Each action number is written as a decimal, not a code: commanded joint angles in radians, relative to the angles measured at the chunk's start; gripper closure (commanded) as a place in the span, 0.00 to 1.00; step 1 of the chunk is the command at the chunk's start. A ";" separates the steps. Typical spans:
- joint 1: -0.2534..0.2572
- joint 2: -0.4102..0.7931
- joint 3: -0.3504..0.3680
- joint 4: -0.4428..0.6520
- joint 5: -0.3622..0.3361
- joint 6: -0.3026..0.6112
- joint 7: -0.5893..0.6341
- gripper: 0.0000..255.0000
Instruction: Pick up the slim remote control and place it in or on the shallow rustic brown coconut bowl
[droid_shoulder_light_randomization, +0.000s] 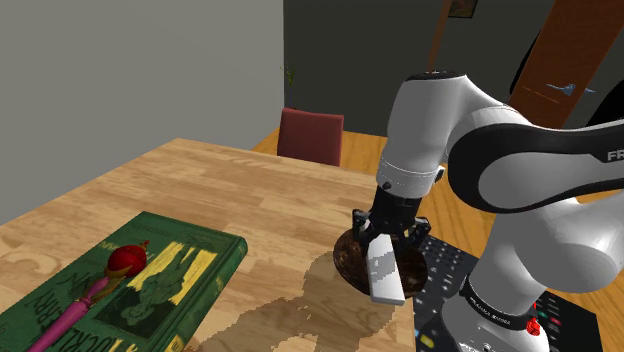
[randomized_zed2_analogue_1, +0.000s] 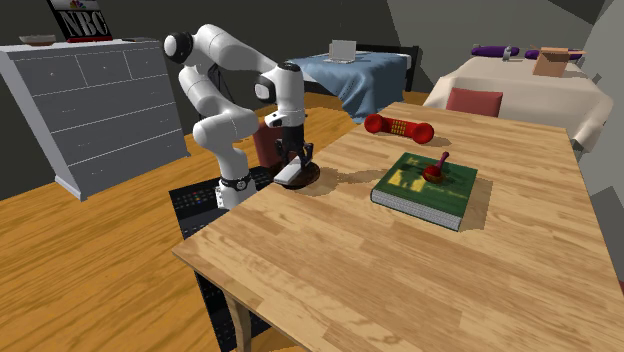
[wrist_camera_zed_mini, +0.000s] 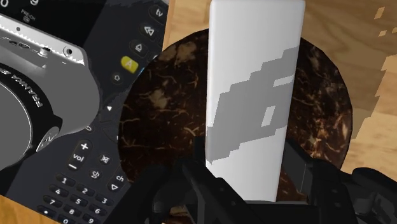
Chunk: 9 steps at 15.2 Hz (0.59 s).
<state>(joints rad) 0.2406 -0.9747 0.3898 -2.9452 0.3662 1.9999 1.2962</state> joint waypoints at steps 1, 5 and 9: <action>0.000 0.001 0.002 -0.005 0.001 0.005 0.000 1.00; 0.000 0.001 0.002 -0.005 0.002 0.005 0.000 1.00; 0.001 0.001 0.003 -0.005 0.002 0.005 0.000 0.00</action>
<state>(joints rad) 0.2416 -0.9741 0.3924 -2.9502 0.3685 2.0047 1.2967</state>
